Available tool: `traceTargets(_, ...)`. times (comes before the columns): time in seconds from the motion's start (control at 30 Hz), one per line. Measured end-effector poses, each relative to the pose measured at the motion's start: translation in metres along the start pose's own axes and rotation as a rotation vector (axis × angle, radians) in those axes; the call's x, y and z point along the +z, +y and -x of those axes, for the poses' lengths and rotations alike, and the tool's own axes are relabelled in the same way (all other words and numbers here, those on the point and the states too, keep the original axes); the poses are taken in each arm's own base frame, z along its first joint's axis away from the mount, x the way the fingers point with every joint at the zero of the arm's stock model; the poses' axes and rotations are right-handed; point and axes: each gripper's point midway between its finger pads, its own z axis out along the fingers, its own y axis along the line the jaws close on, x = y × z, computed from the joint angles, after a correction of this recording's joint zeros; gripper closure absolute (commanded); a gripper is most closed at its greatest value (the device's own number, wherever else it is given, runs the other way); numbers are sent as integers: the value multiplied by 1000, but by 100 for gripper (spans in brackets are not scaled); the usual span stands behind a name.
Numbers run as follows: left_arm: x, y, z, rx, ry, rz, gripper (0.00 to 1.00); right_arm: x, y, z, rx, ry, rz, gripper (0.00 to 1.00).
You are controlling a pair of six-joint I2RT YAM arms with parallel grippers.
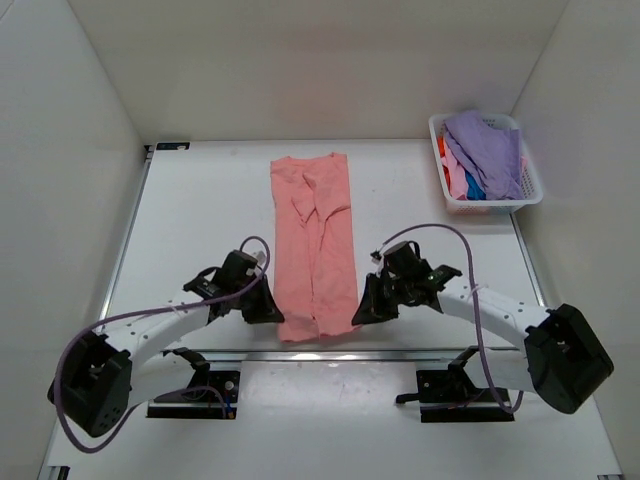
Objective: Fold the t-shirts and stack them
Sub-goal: Fold the folded rectangular tshirt in 1/3 of the way
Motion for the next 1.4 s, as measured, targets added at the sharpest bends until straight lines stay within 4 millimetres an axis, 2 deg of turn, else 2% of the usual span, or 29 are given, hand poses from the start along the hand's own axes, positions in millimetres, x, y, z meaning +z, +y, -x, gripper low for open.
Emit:
traceTargets(0.2, -5, -18, 75, -27, -57, -7, 100, -14, 24, 76, -5, -62, 33, 100)
traceTargets(0.33, 2, -29, 119, -20, -58, -17, 100, -14, 30, 126, -16, -73, 29, 100)
traceTargets(0.47, 10, -30, 160, -30, -69, -25, 100, -12, 33, 175, -27, -94, 32, 100)
traceTargets(0.5, 12, -28, 171, -36, -76, -25, 99, -11, 32, 189, -28, -101, 33, 96)
traceTargets(0.57, 17, -21, 189, -55, -86, -19, 73, -9, 28, 213, -28, -111, 28, 84)
traceTargets(0.63, 22, -14, 204, -83, -97, -23, 58, -5, 23, 237, -27, -125, 22, 72)
traceTargets(0.67, 24, -9, 212, -102, -107, -25, 57, -4, 20, 249, -27, -135, 22, 67)
traceTargets(0.77, 26, 1, 230, -182, -141, -52, 60, -7, 15, 279, -24, -183, 30, 64)
traceTargets(0.9, 18, -1, 262, -257, -238, -123, 59, -22, 13, 306, -23, -265, 50, 63)
traceTargets(0.97, 12, -8, 273, -262, -287, -159, 59, -30, 9, 314, -22, -297, 47, 63)
traceTargets(1.07, 8, -18, 265, -252, -306, -191, 58, -34, 4, 310, -37, -315, 34, 63)
traceTargets(1.27, 10, -20, 216, -187, -253, -158, 51, -25, -13, 252, -64, -247, -18, 64)
traceTargets(1.3, 10, -19, 209, -169, -253, -146, 47, -23, -16, 241, -67, -231, -27, 64)
traceTargets(1.4, 5, -18, 193, -113, -275, -129, 48, -17, -23, 215, -64, -196, -35, 64)
